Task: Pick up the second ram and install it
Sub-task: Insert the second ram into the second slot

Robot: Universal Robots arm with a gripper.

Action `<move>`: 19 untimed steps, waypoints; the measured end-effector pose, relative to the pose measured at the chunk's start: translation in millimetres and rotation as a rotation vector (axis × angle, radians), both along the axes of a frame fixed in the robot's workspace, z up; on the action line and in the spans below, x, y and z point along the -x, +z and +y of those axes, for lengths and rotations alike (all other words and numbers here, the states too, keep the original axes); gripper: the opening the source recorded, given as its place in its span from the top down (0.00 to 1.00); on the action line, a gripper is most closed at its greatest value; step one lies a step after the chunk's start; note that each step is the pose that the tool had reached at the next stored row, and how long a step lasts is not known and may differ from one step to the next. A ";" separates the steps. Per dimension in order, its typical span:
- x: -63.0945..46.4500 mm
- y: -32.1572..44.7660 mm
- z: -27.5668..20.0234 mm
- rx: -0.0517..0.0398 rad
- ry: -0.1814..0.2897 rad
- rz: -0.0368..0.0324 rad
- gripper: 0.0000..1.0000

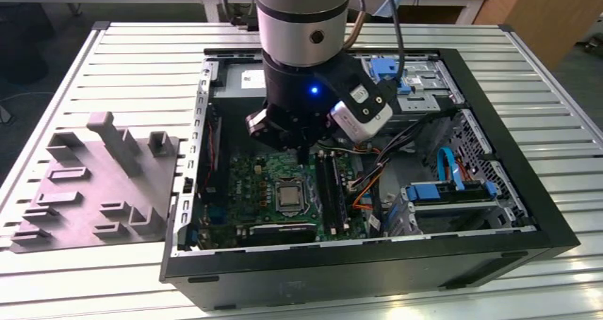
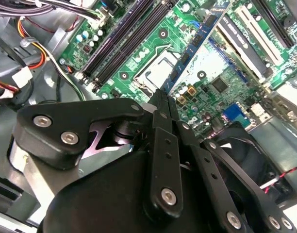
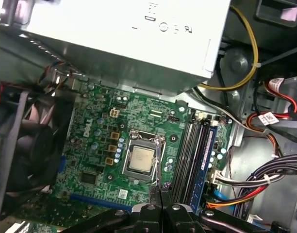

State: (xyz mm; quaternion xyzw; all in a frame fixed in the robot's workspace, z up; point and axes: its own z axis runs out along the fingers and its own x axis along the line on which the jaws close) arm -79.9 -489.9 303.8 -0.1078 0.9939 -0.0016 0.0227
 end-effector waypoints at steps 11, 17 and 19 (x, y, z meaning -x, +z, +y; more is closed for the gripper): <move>-1.9 -2.4 1.7 0.0001 -0.122 0.0000 0.88; -1.9 -3.8 2.1 0.0001 -0.208 0.0000 0.88; -1.9 -4.2 2.2 0.0001 -0.237 0.0000 0.88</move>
